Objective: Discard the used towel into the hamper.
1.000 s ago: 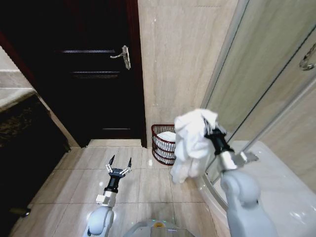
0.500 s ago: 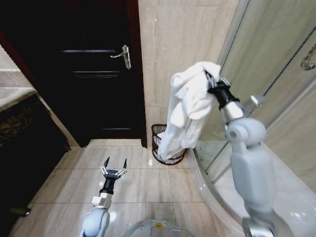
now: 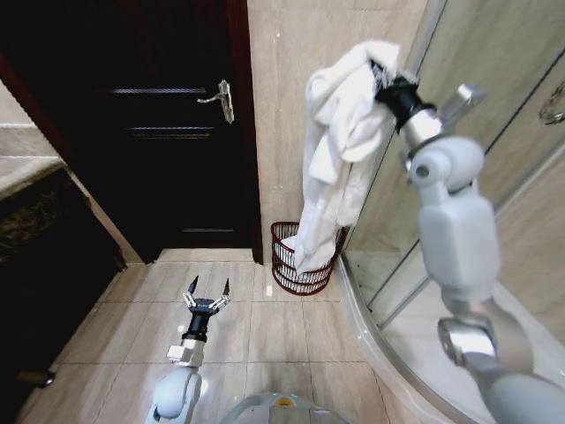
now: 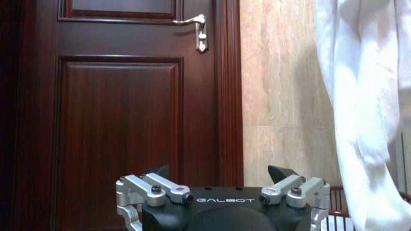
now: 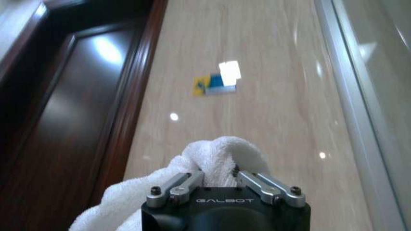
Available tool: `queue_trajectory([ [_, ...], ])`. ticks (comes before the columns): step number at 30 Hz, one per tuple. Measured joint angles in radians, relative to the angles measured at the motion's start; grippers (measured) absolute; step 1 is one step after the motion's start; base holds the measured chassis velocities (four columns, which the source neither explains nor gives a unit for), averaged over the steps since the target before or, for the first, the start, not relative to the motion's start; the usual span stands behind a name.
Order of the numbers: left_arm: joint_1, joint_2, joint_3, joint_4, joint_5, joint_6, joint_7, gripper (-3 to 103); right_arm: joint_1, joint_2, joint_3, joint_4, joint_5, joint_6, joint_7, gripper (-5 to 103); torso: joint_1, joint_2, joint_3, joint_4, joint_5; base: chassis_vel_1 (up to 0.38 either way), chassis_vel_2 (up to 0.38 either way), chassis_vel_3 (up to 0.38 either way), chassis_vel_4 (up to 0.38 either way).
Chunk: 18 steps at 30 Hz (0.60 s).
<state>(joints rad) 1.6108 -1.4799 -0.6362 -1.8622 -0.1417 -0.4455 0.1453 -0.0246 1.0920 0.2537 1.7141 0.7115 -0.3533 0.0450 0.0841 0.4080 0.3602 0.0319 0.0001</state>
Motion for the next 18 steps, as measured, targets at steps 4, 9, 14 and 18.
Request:
queue_trajectory([
  [4, -0.003, 0.005, -0.003, 0.005, -0.005, -0.001, 0.000, 100, 0.084, 0.013, -0.023, -0.037, 0.009, -0.008, 0.005, 9, 0.000, 0.000, 0.000, 0.0002, -0.0003, 0.000, 0.000, 0.000, 0.000],
  [9, -0.015, 0.012, -0.003, 0.008, -0.020, -0.001, 0.002, 100, 0.186, 0.052, -0.049, -0.131, -0.008, -0.022, 0.008, 9, 0.000, 0.000, -0.001, 0.0002, -0.0004, 0.000, 0.000, 0.000, 0.000],
  [14, -0.021, 0.012, 0.002, 0.012, -0.020, 0.000, 0.006, 100, 0.173, 0.067, -0.065, -0.170, -0.028, -0.018, 0.011, 9, 0.000, -0.001, 0.000, 0.0002, -0.0001, 0.000, 0.000, 0.000, 0.000],
  [18, -0.021, 0.013, 0.001, 0.013, -0.022, -0.005, 0.007, 100, -0.018, 0.070, -0.069, -0.166, -0.100, 0.009, 0.001, 9, 0.000, -0.001, 0.000, 0.0001, 0.0003, 0.000, 0.000, 0.000, 0.000],
])
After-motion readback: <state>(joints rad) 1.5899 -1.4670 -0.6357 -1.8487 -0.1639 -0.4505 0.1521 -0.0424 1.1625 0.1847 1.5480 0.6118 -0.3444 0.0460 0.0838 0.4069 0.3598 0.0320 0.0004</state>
